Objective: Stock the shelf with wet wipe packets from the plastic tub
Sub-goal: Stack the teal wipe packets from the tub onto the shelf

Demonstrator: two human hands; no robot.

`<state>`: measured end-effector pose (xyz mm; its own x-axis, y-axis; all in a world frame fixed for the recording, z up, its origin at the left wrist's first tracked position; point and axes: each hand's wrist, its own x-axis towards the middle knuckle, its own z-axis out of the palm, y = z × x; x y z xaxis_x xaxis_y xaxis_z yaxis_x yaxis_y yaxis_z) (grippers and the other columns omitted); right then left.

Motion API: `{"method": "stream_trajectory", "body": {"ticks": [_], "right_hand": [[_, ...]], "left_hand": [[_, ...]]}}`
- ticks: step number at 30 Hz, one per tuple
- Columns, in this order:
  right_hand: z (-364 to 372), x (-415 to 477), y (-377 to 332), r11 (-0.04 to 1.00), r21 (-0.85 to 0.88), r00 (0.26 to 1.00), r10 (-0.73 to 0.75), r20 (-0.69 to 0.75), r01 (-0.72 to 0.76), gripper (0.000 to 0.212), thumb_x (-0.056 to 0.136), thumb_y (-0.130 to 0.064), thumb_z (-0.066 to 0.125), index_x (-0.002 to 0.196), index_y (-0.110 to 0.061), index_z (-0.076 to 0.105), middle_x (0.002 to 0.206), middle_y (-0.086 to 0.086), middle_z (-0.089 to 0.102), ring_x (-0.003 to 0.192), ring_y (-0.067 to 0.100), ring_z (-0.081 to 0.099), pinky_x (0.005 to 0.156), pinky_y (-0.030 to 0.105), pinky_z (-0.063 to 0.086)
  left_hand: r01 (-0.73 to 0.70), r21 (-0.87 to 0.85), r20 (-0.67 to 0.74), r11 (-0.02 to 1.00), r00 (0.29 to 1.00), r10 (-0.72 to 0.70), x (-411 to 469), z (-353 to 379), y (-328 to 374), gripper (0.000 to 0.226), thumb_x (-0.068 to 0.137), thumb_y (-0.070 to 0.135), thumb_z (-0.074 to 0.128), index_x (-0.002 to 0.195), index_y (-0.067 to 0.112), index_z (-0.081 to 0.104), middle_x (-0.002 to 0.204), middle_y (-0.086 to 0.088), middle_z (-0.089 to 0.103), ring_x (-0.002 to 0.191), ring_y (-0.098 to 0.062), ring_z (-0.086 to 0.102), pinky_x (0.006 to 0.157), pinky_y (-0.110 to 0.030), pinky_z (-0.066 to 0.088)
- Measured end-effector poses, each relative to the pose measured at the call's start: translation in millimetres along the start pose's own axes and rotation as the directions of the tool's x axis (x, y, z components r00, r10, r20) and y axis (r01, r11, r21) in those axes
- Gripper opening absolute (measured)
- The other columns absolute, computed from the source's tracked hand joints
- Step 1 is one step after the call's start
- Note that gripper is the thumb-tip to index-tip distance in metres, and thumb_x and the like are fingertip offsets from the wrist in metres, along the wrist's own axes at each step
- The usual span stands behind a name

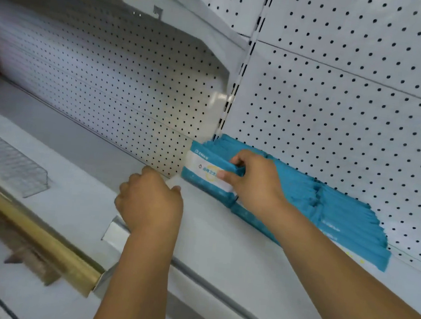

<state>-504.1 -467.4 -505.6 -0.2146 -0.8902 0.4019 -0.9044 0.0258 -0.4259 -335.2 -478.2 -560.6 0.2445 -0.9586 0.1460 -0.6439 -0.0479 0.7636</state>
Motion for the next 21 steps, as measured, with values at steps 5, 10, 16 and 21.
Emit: {"method": "stream_trajectory", "body": {"ticks": [5, 10, 16, 21], "right_hand": [[15.8, -4.5, 5.5, 0.923, -0.33, 0.975, -0.219, -0.033, 0.196, 0.032, 0.088, -0.045, 0.072, 0.098, -0.016, 0.065, 0.083, -0.007, 0.053, 0.092, 0.019, 0.049, 0.087, 0.037, 0.037], [17.8, -1.1, 21.3, 0.863, -0.452, 0.954, -0.29, -0.081, 0.224, 0.041, 0.082, -0.051, 0.074, 0.1, -0.014, 0.071, 0.095, 0.0, 0.06, 0.102, 0.025, 0.048, 0.086, 0.038, 0.032], [16.0, -7.8, 30.0, 0.866, -0.423, 0.935, -0.339, -0.106, 0.266, 0.043, 0.085, -0.049, 0.072, 0.108, -0.012, 0.069, 0.102, 0.001, 0.064, 0.099, 0.025, 0.054, 0.084, 0.037, 0.036], [-8.2, -25.9, 40.9, 0.896, -0.366, 0.95, -0.302, -0.083, 0.253, 0.045, 0.093, -0.05, 0.062, 0.122, -0.017, 0.066, 0.119, -0.002, 0.066, 0.114, 0.023, 0.055, 0.094, 0.04, 0.041]], "left_hand": [[-0.012, 0.101, 0.09, 0.995, 0.996, 0.003, 2.8, 1.7, -0.3, 0.038, 0.091, 0.042, 0.067, 0.115, 0.014, 0.056, 0.118, -0.009, 0.064, 0.115, -0.032, 0.055, 0.09, -0.04, 0.038], [-0.021, 0.106, 0.132, 0.994, 0.991, 0.007, 3.3, -1.1, 0.0, 0.03, 0.091, 0.041, 0.067, 0.107, 0.017, 0.057, 0.111, -0.004, 0.065, 0.108, -0.029, 0.06, 0.084, -0.037, 0.033], [-0.042, 0.091, 0.114, 0.995, 0.993, 0.032, 1.1, -1.6, -0.4, 0.036, 0.092, 0.042, 0.068, 0.116, 0.016, 0.06, 0.117, -0.005, 0.065, 0.113, -0.03, 0.058, 0.083, -0.037, 0.032], [-0.093, 0.039, 0.006, 0.995, 0.996, 0.092, -2.2, 1.5, 4.3, 0.042, 0.09, 0.038, 0.07, 0.119, 0.009, 0.064, 0.119, -0.014, 0.064, 0.115, -0.036, 0.056, 0.099, -0.046, 0.044]]}}
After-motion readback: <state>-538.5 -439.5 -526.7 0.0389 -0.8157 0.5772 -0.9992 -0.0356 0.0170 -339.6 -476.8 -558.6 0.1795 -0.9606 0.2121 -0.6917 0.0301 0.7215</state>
